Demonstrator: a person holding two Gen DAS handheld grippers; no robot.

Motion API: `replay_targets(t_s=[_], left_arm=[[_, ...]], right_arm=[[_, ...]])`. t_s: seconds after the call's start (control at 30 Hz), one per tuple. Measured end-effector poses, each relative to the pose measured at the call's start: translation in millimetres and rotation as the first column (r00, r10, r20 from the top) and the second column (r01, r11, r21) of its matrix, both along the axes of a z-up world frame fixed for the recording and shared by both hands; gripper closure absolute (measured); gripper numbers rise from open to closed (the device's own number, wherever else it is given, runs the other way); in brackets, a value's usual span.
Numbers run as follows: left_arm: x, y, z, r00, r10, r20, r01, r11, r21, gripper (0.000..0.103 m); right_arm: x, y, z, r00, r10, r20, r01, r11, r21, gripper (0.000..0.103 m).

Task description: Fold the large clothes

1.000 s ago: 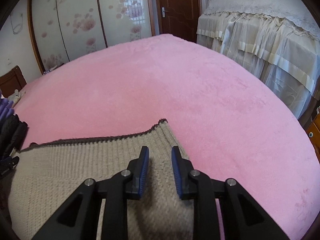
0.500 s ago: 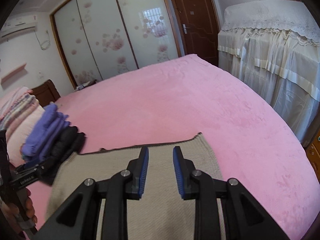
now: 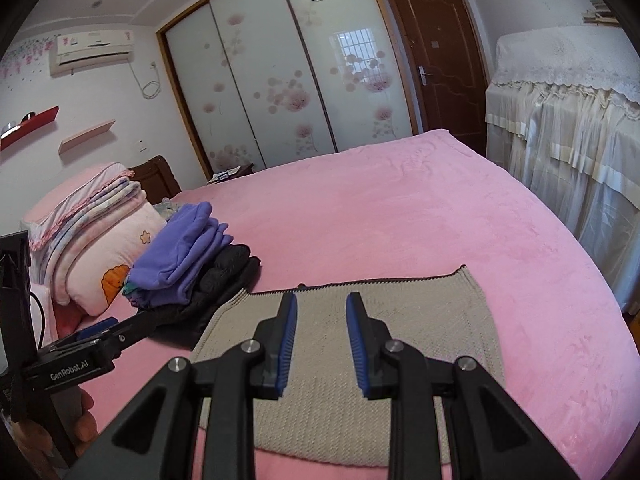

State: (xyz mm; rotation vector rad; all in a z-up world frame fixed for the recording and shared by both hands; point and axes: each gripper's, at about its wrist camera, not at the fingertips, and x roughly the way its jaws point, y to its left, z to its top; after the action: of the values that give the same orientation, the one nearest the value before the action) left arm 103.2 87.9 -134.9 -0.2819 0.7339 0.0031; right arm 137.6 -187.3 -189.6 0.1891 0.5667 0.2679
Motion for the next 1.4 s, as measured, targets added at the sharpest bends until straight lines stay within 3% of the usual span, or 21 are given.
replay_targets(t_s=[0.17,0.57,0.73,0.9,1.03,1.17,1.27,1.4], left_arm=[[-17.0,18.7,-44.5,0.997,0.071,-0.014,-0.072,0.995,-0.071,0.006],[-35.8,68.1,-148.2,0.961,0.178,-0.212,-0.224,0.95,-0.217,0.006],[-42.2,84.5,-186.2,0.941,0.196,-0.276,-0.28,0.907,-0.313,0.006],[-41.9,94.7,-221.0,0.926,0.193,-0.324,-0.332,0.825,-0.457,0.006],[-39.4,96.7,-239.6,0.93,0.198,-0.31,-0.342,0.775,-0.532,0.006],[-32.4,100.2,-246.0,0.945,0.205,-0.254,-0.32,0.742,-0.589,0.006],[-21.8,100.3,-251.2,0.95,0.21,-0.231,-0.31,0.728,-0.611,0.006],[-6.1,103.6,-253.2,0.953,0.213,-0.216,-0.302,0.729,-0.614,0.006]], right_arm=[[-9.8,11.7,-21.3,1.0,-0.003,-0.008,0.003,1.0,-0.025,0.078],[-10.0,29.8,-84.8,0.996,-0.055,-0.077,0.048,0.994,-0.095,0.078],[-8.2,42.9,-99.1,0.996,-0.037,-0.086,0.027,0.992,-0.121,0.078],[-6.3,49.8,-108.3,0.995,-0.023,-0.094,0.011,0.991,-0.132,0.078],[-3.8,51.6,-114.4,0.995,-0.012,-0.103,-0.002,0.991,-0.136,0.078],[1.9,54.4,-120.8,0.994,-0.011,-0.11,-0.005,0.989,-0.151,0.078],[5.8,56.8,-127.0,0.993,-0.01,-0.121,-0.009,0.988,-0.156,0.078],[13.6,58.8,-134.7,0.992,-0.011,-0.129,-0.011,0.986,-0.166,0.078]])
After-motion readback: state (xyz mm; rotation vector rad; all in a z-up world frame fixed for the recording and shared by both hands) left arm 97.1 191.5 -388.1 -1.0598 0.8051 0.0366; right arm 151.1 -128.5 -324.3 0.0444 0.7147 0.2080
